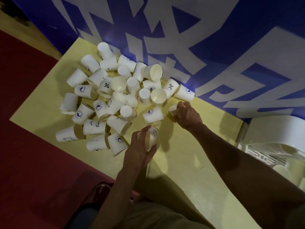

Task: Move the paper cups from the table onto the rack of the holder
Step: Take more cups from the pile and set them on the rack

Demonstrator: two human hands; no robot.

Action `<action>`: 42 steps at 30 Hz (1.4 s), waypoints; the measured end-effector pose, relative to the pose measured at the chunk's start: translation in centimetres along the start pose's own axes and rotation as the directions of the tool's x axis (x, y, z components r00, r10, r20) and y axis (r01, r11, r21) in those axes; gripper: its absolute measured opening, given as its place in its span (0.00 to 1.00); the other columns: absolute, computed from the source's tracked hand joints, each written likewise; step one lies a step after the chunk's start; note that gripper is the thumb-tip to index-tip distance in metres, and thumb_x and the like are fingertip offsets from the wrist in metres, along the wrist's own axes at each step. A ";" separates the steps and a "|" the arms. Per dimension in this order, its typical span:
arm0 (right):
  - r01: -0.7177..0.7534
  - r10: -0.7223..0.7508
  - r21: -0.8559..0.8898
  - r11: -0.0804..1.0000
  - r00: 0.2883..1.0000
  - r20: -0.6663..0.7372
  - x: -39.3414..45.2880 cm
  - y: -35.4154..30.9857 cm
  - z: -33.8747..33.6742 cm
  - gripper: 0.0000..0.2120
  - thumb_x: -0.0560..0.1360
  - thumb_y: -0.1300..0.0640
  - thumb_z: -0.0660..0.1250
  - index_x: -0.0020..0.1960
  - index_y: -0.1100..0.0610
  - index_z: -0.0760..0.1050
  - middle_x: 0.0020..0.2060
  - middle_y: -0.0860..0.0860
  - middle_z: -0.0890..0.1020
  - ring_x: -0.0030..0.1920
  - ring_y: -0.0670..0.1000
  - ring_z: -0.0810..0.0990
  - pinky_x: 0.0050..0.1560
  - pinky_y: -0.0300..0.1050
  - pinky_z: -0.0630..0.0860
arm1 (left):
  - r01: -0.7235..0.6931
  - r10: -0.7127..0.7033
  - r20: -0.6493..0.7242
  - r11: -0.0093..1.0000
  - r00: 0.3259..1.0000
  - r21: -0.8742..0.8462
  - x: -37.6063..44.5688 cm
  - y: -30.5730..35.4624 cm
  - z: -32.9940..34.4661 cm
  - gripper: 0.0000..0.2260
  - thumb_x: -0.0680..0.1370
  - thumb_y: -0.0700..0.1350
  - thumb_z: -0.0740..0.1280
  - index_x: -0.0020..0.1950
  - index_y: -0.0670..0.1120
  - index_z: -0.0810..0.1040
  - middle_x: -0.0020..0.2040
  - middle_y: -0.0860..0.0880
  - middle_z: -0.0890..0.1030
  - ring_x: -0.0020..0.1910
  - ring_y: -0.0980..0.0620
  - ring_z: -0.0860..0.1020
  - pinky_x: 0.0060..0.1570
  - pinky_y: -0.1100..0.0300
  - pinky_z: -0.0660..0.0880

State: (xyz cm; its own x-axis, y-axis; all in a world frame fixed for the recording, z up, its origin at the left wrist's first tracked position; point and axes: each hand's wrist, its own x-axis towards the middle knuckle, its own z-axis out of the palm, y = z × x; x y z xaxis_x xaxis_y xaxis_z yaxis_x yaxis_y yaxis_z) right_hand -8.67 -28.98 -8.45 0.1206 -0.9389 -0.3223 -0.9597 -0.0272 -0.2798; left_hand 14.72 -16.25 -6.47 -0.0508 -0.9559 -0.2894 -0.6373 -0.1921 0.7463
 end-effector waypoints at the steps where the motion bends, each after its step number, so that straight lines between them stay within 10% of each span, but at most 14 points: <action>1: -0.003 0.004 0.008 1.000 1.000 -0.019 -0.6 0.4 -0.1 0.26 0.79 0.51 0.72 0.70 0.62 0.67 0.68 0.63 0.71 0.56 0.62 0.80 0.53 0.55 0.82 | -0.008 0.008 0.013 1.000 1.000 0.000 0.1 0.2 0.1 0.34 0.76 0.55 0.73 0.78 0.60 0.60 0.68 0.48 0.69 0.57 0.47 0.78 0.46 0.55 0.79; 11: -0.038 0.111 0.231 0.972 0.943 -0.312 -11.5 3.8 -1.5 0.26 0.72 0.51 0.78 0.61 0.59 0.68 0.58 0.52 0.73 0.48 0.58 0.78 0.35 0.56 0.81 | -0.089 0.089 0.084 0.996 0.992 -0.001 0.4 4.3 2.1 0.33 0.74 0.56 0.71 0.76 0.62 0.62 0.63 0.50 0.70 0.57 0.46 0.77 0.50 0.52 0.77; 16: -0.085 0.182 0.287 0.954 0.926 -0.332 -19.0 6.8 -2.4 0.37 0.73 0.50 0.76 0.77 0.52 0.63 0.65 0.53 0.71 0.55 0.57 0.79 0.44 0.55 0.83 | -0.188 0.178 0.156 0.981 0.972 0.049 0.1 7.6 5.3 0.30 0.74 0.53 0.74 0.70 0.62 0.62 0.61 0.51 0.74 0.53 0.54 0.72 0.46 0.58 0.71; 25: -0.168 0.348 0.422 0.891 0.848 -0.399 -32.0 14.5 -3.6 0.30 0.72 0.54 0.77 0.71 0.53 0.71 0.65 0.53 0.72 0.59 0.56 0.77 0.48 0.55 0.82 | -0.452 0.448 0.211 0.891 0.869 -0.031 -4.4 16.6 13.6 0.30 0.73 0.49 0.77 0.71 0.61 0.68 0.63 0.58 0.67 0.62 0.58 0.70 0.52 0.71 0.69; 42: -0.111 0.395 0.560 0.821 0.818 -0.418 -45.7 31.2 -4.9 0.31 0.73 0.54 0.76 0.73 0.49 0.70 0.67 0.51 0.71 0.61 0.55 0.77 0.55 0.56 0.82 | -0.562 0.519 0.286 0.822 0.806 0.091 -11.9 30.8 29.8 0.31 0.74 0.50 0.77 0.74 0.58 0.68 0.68 0.58 0.67 0.69 0.55 0.69 0.68 0.52 0.72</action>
State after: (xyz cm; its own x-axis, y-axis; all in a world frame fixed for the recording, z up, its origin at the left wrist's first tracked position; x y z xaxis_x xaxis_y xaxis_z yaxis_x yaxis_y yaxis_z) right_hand -45.41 11.36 2.00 -0.3871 -0.9220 0.0042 -0.6596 0.2737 -0.7001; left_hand -27.20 -4.13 2.06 -0.5914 -0.8062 -0.0177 -0.5657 0.3991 0.7216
